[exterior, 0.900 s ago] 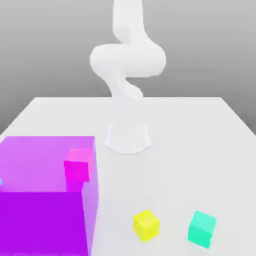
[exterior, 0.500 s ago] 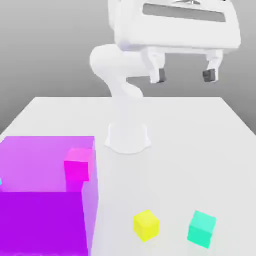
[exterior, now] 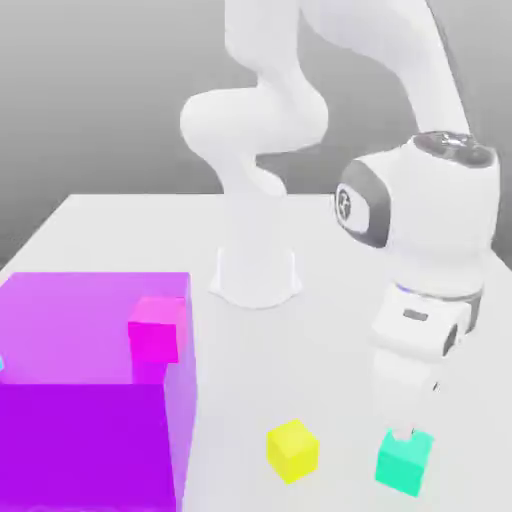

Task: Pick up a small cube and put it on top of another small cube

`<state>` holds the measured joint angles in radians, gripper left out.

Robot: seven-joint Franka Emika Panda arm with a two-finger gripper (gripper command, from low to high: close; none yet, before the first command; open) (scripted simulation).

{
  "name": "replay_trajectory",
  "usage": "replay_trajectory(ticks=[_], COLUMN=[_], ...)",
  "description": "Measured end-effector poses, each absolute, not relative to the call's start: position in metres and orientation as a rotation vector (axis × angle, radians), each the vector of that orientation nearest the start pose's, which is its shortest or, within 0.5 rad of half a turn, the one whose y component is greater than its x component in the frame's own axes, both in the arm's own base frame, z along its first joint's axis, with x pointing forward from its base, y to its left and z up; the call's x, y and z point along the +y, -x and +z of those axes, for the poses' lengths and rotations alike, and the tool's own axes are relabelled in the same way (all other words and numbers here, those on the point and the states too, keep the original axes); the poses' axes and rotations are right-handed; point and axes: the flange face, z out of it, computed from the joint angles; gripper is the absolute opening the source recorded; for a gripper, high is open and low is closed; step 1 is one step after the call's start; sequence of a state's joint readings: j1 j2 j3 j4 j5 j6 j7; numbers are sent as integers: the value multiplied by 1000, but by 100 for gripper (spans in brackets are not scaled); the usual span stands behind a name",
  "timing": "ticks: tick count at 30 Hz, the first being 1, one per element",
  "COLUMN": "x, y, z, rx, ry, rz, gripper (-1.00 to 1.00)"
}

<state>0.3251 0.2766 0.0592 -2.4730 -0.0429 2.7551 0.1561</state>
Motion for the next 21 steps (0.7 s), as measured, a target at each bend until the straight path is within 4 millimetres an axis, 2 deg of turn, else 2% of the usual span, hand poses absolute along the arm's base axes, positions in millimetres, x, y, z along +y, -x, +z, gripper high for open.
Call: replay_trajectory(ticks=[3,4,10,11,16,19,21], x=[182,182,182,182,180,131,86], y=[-440,-439,-438,-439,-439,-439,-436], z=[146,137,132,137,191,217,231], rx=[-427,-428,-428,-429,-416,-110,161], ry=[3112,3112,3113,3113,3115,3149,3146], rz=[0,0,2,2,1,-3,-3], gripper=[0,-100,-100,-100,-100,-100,-100])
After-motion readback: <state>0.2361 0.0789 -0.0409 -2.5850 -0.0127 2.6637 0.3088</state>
